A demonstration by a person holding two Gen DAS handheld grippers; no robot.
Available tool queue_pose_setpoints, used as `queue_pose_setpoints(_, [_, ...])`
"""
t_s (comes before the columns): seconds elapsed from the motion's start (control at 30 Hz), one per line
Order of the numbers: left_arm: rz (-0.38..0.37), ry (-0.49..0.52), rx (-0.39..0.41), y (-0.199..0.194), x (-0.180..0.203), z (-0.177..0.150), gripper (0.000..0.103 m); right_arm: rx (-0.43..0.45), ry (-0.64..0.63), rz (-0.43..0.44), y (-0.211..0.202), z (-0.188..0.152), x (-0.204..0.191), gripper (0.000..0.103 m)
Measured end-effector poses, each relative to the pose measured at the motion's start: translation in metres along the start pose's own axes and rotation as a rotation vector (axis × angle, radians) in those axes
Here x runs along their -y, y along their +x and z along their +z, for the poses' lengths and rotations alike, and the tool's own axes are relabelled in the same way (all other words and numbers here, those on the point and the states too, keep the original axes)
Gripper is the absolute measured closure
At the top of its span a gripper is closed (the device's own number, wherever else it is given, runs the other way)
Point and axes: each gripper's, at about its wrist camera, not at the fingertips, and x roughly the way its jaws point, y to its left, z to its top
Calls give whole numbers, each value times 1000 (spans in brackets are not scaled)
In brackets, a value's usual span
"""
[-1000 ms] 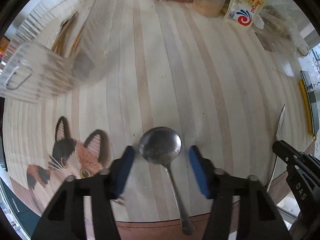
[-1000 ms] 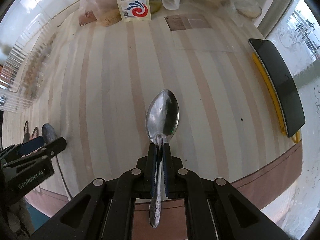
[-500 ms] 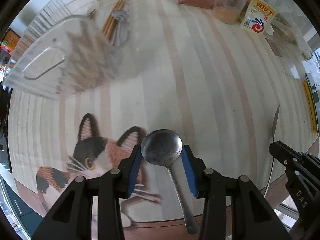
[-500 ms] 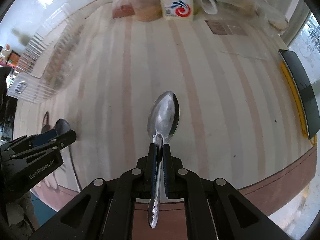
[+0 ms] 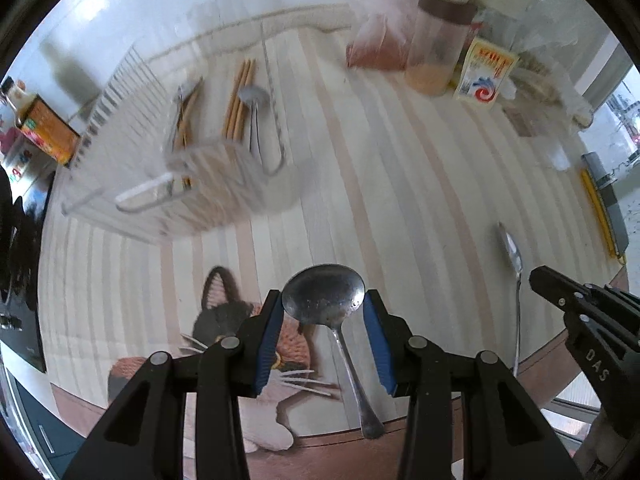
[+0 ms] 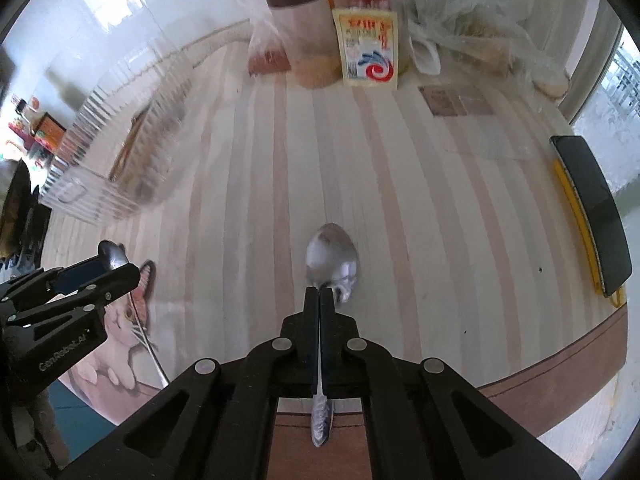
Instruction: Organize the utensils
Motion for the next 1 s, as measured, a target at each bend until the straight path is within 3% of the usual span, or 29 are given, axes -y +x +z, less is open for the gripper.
queue_pose_setpoints(0.17, [6, 18, 51, -26, 14, 10, 65, -8, 12, 33, -5, 8, -1, 103])
queue_pose_setpoints(0.23, [17, 18, 58, -24, 14, 13, 66, -31, 51, 30, 0, 11, 3, 95])
queue_pose_setpoints(0.3, [26, 13, 52, -9, 12, 22, 80, -52, 54, 7, 7, 13, 4, 56])
queue_pose_setpoints(0.33, [28, 9, 44, -3, 10, 24, 80, -52, 54, 8, 9, 14, 4, 54])
queue_pose_setpoints(0.43, [37, -4, 26, 5, 5, 23, 80, -72, 48, -15, 24, 20, -2, 54])
queue_pose_setpoints(0.57, [27, -41, 2, 15, -4, 22, 80, -150, 37, -111, 54, 23, -7, 56])
queue_pose_setpoints(0.6, [17, -62, -9, 17, -9, 21, 80, -122, 31, -105, 52, 24, -9, 64])
queue_pose_setpoints(0.67, [0, -102, -25, 19, -17, 17, 80, -124, 17, -121, 52, 24, -13, 67])
queue_pose_setpoints(0.73, [-38, -153, -62, 25, -28, 12, 75, -107, 22, -108, 48, 25, -13, 68])
queue_pose_setpoints(0.8, [-64, -192, -88, 30, -36, 8, 61, -94, 25, -95, 45, 23, -11, 68])
queue_pose_setpoints(1.0, [-144, -302, -151, 45, -53, -4, 55, -52, 42, -56, 29, 16, -10, 69])
